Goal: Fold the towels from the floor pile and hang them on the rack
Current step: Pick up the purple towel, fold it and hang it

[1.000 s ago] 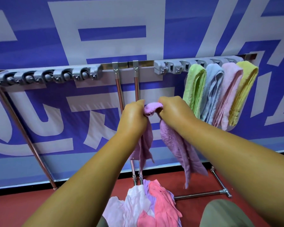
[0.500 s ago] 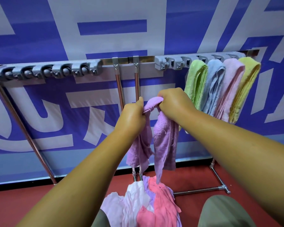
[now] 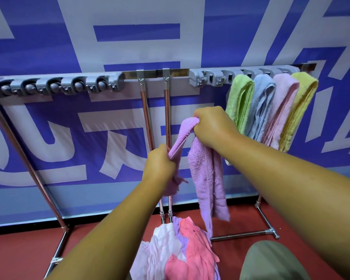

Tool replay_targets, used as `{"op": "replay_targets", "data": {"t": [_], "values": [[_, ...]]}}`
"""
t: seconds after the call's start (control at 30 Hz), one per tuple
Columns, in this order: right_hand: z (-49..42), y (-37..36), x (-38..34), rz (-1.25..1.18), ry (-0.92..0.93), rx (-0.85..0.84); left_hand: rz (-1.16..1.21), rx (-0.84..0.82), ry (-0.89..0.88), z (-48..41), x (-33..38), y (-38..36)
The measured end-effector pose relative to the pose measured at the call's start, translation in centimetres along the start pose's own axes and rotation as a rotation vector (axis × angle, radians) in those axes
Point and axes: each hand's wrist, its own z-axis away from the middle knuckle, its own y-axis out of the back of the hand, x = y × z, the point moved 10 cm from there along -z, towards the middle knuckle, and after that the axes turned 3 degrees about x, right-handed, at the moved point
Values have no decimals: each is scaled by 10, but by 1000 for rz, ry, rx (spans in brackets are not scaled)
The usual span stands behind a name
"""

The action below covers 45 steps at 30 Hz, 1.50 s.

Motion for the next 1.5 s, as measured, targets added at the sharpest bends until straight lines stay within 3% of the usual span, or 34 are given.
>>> {"op": "replay_targets", "data": {"t": [0.13, 0.27, 0.4, 0.8, 1.17, 1.23, 1.37, 1.5], "values": [[0, -3, 12, 18, -18, 5, 42, -19, 40, -2, -3, -5], [-2, -4, 23, 7, -40, 18, -73, -51, -34, -11, -2, -10], [-1, -5, 32, -17, -75, 20, -24, -50, -66, -11, -6, -16], [-5, -1, 38, -211, -197, 77, 198, -149, 233, 1, -80, -56], [-5, -6, 74, -242, -362, 108, 129, -47, 230, -13, -113, -51], [-2, -8, 81, -249, -390, 111, 257, -26, 296, -10, -120, -52], [1, -11, 88, -260, -413, 108, 893, -114, 614, 3, -132, -77], [2, -10, 91, -247, -408, 108, 1046, -219, 634, 4, -126, -88]]}}
